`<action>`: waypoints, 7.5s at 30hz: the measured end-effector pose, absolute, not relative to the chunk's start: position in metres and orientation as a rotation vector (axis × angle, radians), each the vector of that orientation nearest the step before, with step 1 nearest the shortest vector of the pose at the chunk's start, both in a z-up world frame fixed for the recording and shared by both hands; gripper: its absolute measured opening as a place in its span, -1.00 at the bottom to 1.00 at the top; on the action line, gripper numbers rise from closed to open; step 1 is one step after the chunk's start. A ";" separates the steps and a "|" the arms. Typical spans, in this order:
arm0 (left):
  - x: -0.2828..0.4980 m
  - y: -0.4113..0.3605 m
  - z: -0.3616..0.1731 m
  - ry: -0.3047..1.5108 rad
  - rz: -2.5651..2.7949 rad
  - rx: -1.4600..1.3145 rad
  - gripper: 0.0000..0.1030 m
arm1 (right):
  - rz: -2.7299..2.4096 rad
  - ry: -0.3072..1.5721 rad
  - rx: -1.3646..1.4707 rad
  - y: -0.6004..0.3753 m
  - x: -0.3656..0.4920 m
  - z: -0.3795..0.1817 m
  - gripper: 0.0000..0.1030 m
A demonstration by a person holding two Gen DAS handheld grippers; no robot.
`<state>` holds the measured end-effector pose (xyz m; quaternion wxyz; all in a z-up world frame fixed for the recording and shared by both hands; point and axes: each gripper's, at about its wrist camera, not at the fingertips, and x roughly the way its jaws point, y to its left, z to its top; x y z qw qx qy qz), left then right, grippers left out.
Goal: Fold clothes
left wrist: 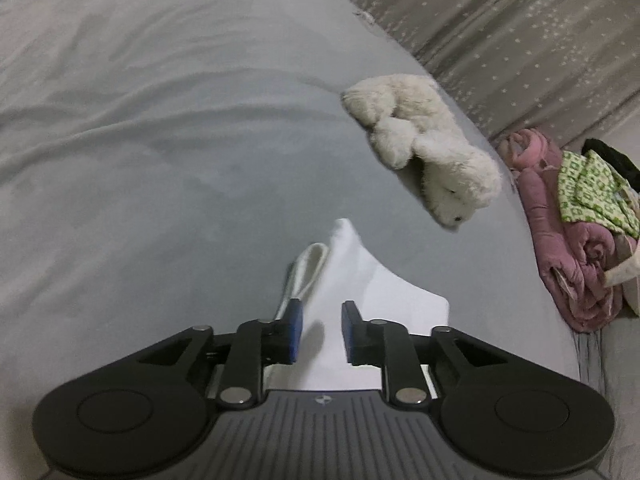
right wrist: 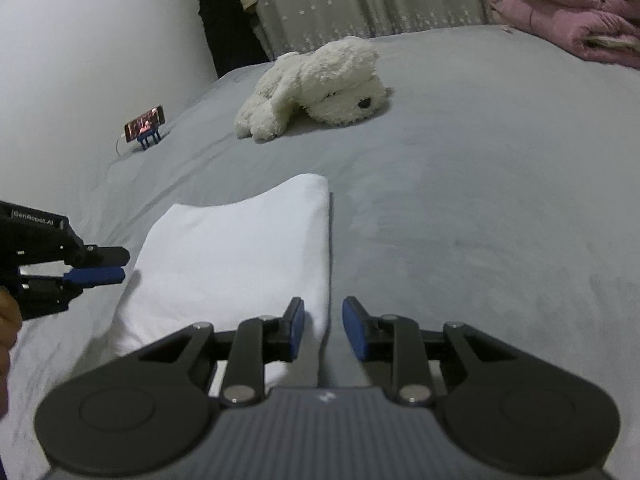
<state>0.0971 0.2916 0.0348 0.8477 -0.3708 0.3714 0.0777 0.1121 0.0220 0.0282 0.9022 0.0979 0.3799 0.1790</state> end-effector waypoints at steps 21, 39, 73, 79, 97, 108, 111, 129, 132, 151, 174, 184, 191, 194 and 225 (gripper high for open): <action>0.112 0.284 0.017 0.912 0.265 -0.626 -0.58 | 0.366 0.853 0.327 0.003 0.132 0.017 -0.42; 0.111 0.286 0.018 0.919 0.260 -0.639 -0.57 | 0.491 0.893 0.659 -0.013 0.132 -0.011 -0.30; 0.118 0.253 0.024 0.979 0.095 -0.682 -0.60 | 0.407 0.788 0.448 -0.006 0.122 0.042 -0.72; 0.121 0.184 0.020 1.069 -0.072 -0.659 -0.60 | 0.305 0.854 0.405 -0.070 0.099 0.061 -0.72; 0.065 0.025 0.028 1.073 -0.302 -0.391 -0.57 | 0.149 1.018 0.526 -0.258 -0.027 0.056 -0.70; 0.052 0.030 0.033 0.994 -0.323 -0.434 -0.58 | 0.270 1.004 0.594 -0.286 0.000 0.020 -0.10; 0.053 0.025 0.036 0.986 -0.329 -0.450 -0.58 | 0.283 1.011 0.572 -0.290 0.019 0.022 -0.10; 0.072 0.010 0.024 0.917 -0.262 -0.403 -0.83 | 0.291 0.876 0.359 -0.268 0.044 0.027 -0.66; 0.074 0.013 0.022 0.919 -0.270 -0.424 -0.83 | 0.272 0.864 0.306 -0.259 0.043 0.024 -0.64; 0.063 0.026 0.041 0.914 -0.279 -0.447 -0.83 | 0.245 0.770 0.066 -0.244 0.006 0.070 -0.39; 0.050 0.014 0.035 1.004 -0.322 -0.341 -0.93 | 0.627 0.825 -0.153 -0.153 -0.051 0.043 -0.59; 0.053 0.014 0.030 1.008 -0.333 -0.352 -0.92 | 0.665 0.785 -0.153 -0.135 -0.059 0.041 -0.39; 0.051 0.010 0.028 1.011 -0.321 -0.328 -0.92 | 0.673 0.730 -0.321 -0.111 -0.077 0.034 -0.37; 0.050 0.008 0.028 1.008 -0.318 -0.319 -0.92 | 0.637 0.669 -0.429 -0.094 -0.087 0.027 -0.39; 0.047 0.009 0.048 0.896 -0.247 -0.161 -0.81 | 0.675 0.726 -0.145 -0.129 -0.066 0.065 -0.63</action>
